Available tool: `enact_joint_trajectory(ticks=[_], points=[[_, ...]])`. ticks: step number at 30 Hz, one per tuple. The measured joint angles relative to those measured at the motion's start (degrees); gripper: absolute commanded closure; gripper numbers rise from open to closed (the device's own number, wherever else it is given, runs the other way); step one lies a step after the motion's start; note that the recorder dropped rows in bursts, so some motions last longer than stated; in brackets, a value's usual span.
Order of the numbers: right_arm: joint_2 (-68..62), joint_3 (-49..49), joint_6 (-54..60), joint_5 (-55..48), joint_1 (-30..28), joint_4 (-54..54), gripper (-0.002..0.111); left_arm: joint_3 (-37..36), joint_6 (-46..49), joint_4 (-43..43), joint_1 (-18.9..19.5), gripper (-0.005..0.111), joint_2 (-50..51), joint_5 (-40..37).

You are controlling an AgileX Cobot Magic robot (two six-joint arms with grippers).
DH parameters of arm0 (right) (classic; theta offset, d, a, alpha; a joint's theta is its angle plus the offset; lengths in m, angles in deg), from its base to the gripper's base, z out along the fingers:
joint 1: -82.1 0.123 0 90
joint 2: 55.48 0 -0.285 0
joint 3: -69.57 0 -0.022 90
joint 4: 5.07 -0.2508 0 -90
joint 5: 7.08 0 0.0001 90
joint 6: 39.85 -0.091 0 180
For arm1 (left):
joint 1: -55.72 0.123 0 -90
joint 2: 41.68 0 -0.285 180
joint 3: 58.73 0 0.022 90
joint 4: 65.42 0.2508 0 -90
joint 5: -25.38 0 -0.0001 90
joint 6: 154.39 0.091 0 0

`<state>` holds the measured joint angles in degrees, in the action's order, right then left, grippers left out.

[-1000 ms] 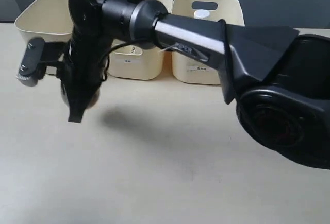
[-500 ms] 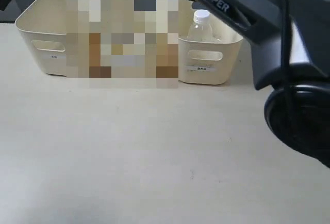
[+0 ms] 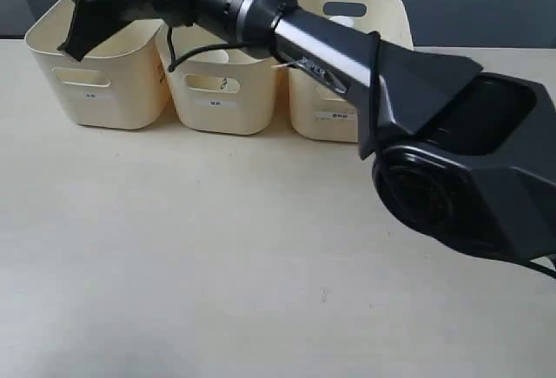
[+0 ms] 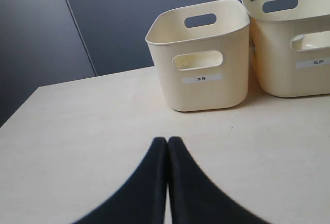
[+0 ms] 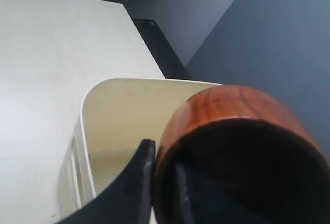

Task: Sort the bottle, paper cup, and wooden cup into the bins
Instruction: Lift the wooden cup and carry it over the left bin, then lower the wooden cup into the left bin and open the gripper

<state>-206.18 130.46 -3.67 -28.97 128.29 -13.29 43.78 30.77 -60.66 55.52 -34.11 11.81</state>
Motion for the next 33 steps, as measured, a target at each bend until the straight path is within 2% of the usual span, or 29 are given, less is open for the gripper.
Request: enact_joint_trajectory(ticks=[14,16,21,33], points=[[-6.14,0.00,0.89,9.16,-0.92,-1.37,0.109,0.00,0.00,0.00,0.00,0.107,0.00,0.00],[-6.56,0.00,0.89,9.36,-1.06,-2.35,0.102,0.00,0.00,0.00,0.00,0.107,0.00,0.00],[-7.01,0.00,0.89,9.50,-1.36,-4.60,0.076,0.00,0.00,0.00,0.00,0.107,0.00,0.00],[-7.01,0.00,1.15,10.28,-1.36,-8.33,0.076,0.00,0.00,0.00,0.00,0.107,0.00,0.00]])
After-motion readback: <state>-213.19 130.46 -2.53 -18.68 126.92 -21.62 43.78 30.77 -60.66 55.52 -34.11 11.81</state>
